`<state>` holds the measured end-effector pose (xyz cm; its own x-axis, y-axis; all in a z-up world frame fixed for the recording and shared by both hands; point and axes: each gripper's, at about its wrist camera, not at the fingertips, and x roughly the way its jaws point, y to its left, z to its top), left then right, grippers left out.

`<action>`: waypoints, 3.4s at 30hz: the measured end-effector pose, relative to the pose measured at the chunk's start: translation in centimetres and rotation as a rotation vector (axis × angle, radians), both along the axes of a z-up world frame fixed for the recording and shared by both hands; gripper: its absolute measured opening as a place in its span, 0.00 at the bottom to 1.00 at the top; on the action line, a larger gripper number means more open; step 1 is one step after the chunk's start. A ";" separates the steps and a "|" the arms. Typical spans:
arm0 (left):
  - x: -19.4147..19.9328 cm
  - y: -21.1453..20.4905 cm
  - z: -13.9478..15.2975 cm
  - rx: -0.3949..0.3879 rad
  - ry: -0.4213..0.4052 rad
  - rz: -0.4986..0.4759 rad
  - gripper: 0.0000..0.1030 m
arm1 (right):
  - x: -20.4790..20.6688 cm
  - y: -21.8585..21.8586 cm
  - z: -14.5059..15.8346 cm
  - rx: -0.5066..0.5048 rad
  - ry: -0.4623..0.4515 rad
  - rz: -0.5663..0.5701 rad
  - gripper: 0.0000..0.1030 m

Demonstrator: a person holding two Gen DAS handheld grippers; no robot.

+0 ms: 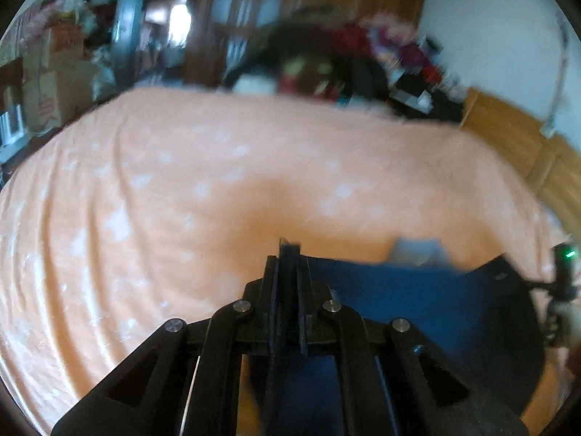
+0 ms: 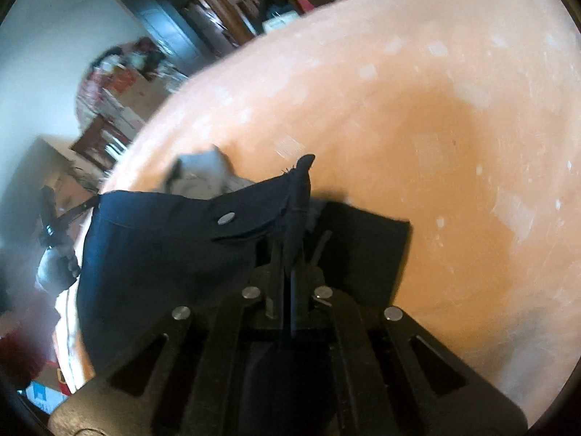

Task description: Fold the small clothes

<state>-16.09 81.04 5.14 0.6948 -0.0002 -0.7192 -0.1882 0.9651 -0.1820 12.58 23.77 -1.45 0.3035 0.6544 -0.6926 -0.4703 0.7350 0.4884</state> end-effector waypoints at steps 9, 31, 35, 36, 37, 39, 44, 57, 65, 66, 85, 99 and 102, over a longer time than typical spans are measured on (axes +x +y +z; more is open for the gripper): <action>2.6 -2.2 -2.3 0.030 0.065 -0.100 0.12 | -2.1 -2.2 1.0 0.063 -0.025 -0.076 0.00; -15.6 1.4 1.1 -0.264 -0.011 -0.095 0.31 | -16.5 -8.6 0.9 0.101 0.136 -0.014 0.47; -21.6 1.9 -1.3 -0.320 0.040 -0.031 0.31 | -18.2 -9.7 0.0 0.229 0.165 -0.077 0.52; -22.7 1.9 -1.8 -0.346 0.041 -0.018 0.31 | -18.1 -9.7 -0.2 0.236 0.164 -0.087 0.53; -23.7 1.9 -2.3 -0.364 0.044 0.001 0.31 | -17.8 -9.4 -0.7 0.239 0.172 -0.087 0.53; -24.7 1.6 -2.8 -0.378 0.052 0.016 0.31 | -17.6 -8.9 -1.7 0.248 0.205 -0.068 0.44; -25.4 -0.2 -3.4 -0.349 0.094 -0.009 0.32 | -18.0 -8.6 0.3 0.074 0.149 0.017 0.01; -26.6 -1.8 -4.0 -0.471 0.074 0.019 0.49 | -19.4 -11.9 0.9 -0.003 0.072 -0.072 0.12; -22.4 -2.8 -5.5 -0.547 0.042 0.097 0.59 | -22.0 -8.9 0.2 0.022 0.074 -0.030 0.32; -21.8 -2.7 -5.8 -0.548 0.040 0.117 0.60 | -22.1 -8.7 0.2 0.027 0.076 -0.032 0.32; -21.8 -1.7 -6.6 -0.617 -0.093 0.274 0.64 | -26.1 -3.9 5.3 0.002 -0.065 0.033 0.49; -15.9 -2.2 -6.8 -0.541 -0.187 0.301 0.16 | -23.3 9.7 9.8 0.031 -0.134 0.197 0.68; -15.5 -5.2 -3.9 -0.359 -0.226 0.210 0.15 | -21.2 16.1 11.6 0.028 -0.172 0.282 0.73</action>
